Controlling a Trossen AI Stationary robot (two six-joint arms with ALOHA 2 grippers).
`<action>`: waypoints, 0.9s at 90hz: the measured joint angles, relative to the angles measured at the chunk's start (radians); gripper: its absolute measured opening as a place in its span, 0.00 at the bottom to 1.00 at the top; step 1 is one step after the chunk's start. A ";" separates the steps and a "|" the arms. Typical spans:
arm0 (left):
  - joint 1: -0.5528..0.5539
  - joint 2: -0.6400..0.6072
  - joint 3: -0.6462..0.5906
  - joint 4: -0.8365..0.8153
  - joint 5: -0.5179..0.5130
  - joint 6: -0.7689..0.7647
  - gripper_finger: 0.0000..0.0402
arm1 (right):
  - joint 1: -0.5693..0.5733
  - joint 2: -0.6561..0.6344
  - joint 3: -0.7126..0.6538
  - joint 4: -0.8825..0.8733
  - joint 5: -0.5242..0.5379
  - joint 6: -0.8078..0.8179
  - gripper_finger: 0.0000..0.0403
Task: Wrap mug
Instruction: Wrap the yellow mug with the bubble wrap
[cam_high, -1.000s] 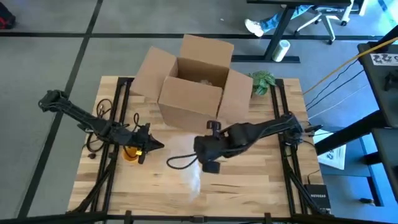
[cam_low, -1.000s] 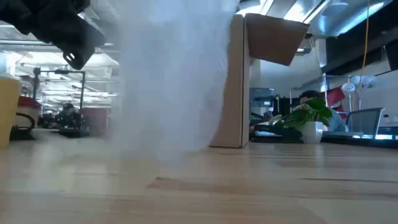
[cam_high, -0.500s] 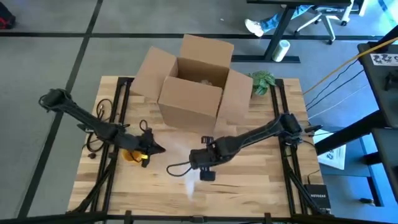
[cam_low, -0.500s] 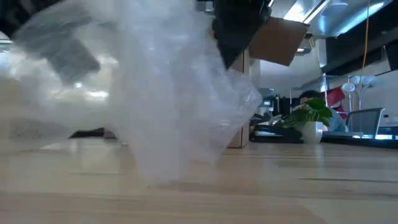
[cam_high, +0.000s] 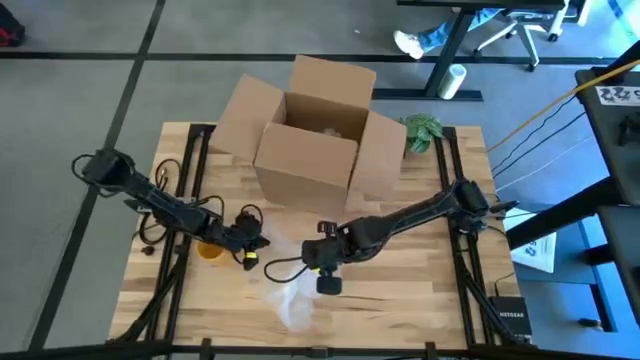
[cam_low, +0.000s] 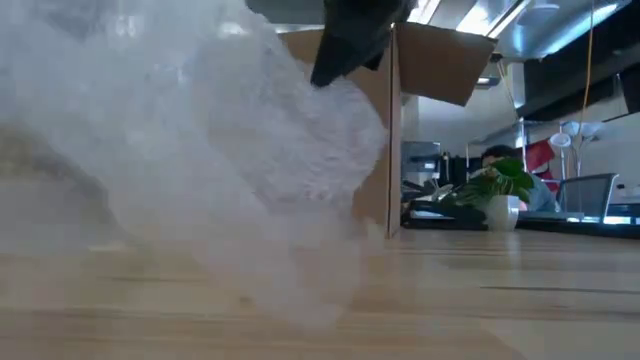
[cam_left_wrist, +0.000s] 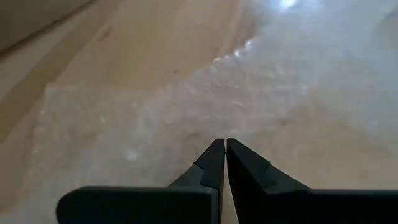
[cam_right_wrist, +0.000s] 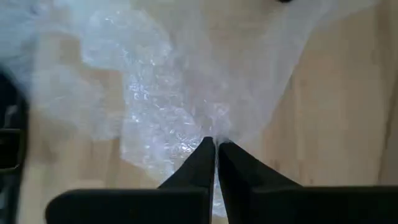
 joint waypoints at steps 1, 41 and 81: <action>0.000 0.002 0.000 0.000 0.000 0.000 0.00 | 0.000 -0.004 0.000 -0.002 -0.005 0.003 0.00; 0.012 0.006 0.000 0.001 -0.001 -0.014 0.00 | 0.001 -0.107 0.000 -0.411 -0.133 0.173 0.00; 0.012 0.006 0.000 0.042 -0.001 -0.024 0.00 | -0.008 -0.165 0.058 -0.277 -0.029 0.091 0.03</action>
